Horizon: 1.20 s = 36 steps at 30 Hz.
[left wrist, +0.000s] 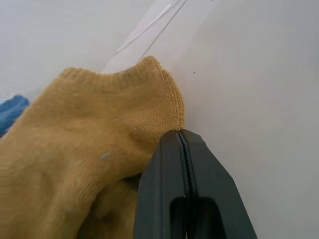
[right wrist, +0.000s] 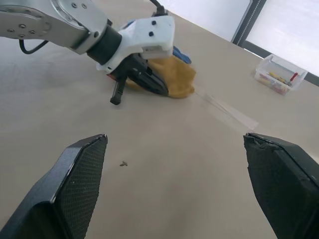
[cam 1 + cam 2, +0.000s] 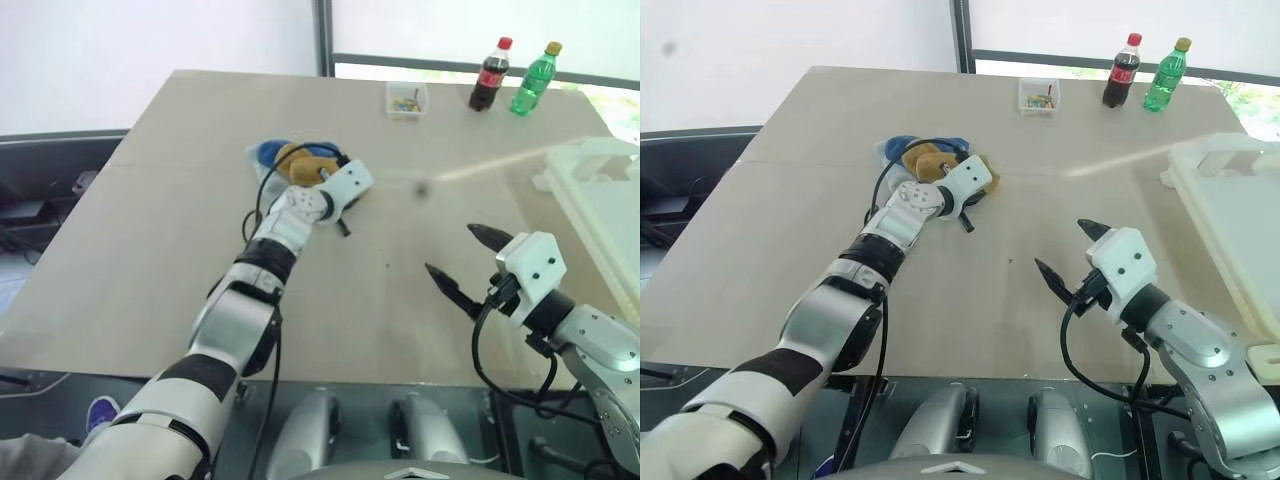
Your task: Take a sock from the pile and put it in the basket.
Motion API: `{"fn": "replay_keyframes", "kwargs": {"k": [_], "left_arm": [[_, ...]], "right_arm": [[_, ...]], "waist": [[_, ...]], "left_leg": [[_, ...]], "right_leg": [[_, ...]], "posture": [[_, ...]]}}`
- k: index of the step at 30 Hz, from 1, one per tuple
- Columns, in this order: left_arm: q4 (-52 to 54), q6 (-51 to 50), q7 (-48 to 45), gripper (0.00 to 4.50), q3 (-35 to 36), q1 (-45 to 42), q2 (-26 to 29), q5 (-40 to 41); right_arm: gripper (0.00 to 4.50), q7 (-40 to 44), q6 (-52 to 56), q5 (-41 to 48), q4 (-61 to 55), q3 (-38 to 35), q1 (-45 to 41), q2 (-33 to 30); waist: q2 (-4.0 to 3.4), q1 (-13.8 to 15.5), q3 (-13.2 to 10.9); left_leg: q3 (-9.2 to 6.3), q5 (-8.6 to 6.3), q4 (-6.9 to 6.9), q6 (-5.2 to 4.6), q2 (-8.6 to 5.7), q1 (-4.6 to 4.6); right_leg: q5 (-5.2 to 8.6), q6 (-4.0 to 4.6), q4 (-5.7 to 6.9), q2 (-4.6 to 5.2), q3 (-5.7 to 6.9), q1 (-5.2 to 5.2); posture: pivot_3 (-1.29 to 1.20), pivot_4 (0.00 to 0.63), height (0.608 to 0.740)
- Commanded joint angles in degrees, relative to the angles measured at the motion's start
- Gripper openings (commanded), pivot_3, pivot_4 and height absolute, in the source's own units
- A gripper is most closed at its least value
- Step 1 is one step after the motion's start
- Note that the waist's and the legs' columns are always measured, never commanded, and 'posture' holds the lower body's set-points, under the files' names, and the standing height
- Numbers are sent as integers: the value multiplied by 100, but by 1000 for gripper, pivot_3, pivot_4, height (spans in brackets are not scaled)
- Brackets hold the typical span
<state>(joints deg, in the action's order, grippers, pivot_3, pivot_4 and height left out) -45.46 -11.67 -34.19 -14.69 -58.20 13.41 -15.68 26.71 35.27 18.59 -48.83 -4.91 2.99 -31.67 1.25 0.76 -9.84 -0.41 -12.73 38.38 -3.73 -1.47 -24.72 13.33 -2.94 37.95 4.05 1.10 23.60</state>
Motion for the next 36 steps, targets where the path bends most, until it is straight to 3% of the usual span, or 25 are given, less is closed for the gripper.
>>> {"fn": "replay_keyframes", "kwargs": {"k": [1,6,12,18,20,23,28,32,36], "left_arm": [[1285,-433,-368,804,-178,320,179,-57],[1649,-497,20,2689,-313,512,308,-347],[1274,142,563,2689,-818,481,748,-1094],[721,568,984,2689,-854,326,736,-1255],[707,117,853,2689,-308,372,433,-608],[1155,-1193,775,2689,1287,410,-252,1098],[2859,-2643,1121,2689,2921,1031,-489,2687],[3900,-3177,1607,2689,3358,1650,-448,3056],[4257,-3453,1907,2689,3823,1933,-458,3480]], "right_arm": [[4500,22,-116,32,-118,-44,-76,-47],[4500,60,-127,28,-87,-1,-110,-47],[4500,76,-150,27,-62,21,-131,-46],[4500,63,-146,16,-72,45,-145,-45],[4500,57,-146,11,-81,42,-135,-46],[4500,43,-143,-3,-108,44,-107,-45],[4500,42,-160,-2,-136,9,-43,-48],[4500,56,-170,8,-112,19,-55,-51],[4500,113,-190,37,-35,83,-118,-50]], "waist": [[0,4,0],[0,15,0],[-1,4,0],[0,16,0],[0,15,0],[1,19,0],[0,-123,0],[-2,-125,1],[-1,-10,1]], "left_leg": [[0,0,0,0,0,0],[-1,0,1,0,-2,0],[-1,0,-1,0,-1,3],[-1,0,1,0,-4,1],[-1,0,0,-1,-4,1],[-8,0,4,-1,-3,-4],[-5,0,4,1,3,1],[-4,1,0,4,11,14],[-5,1,3,4,1,11]], "right_leg": [[0,0,0,1,-1,0],[0,0,-1,2,-1,-1],[0,0,0,-2,-1,0],[0,-1,-1,2,1,-2],[0,-1,-1,2,1,-1],[0,-1,-1,3,10,0],[0,-1,2,1,0,1],[-1,1,4,8,-23,-2],[-2,0,3,1,-25,-4]], "posture": [[0,150,729],[0,150,729],[0,150,729],[0,150,729],[0,150,729],[0,150,729],[0,150,729],[0,150,729],[0,150,729]]}}
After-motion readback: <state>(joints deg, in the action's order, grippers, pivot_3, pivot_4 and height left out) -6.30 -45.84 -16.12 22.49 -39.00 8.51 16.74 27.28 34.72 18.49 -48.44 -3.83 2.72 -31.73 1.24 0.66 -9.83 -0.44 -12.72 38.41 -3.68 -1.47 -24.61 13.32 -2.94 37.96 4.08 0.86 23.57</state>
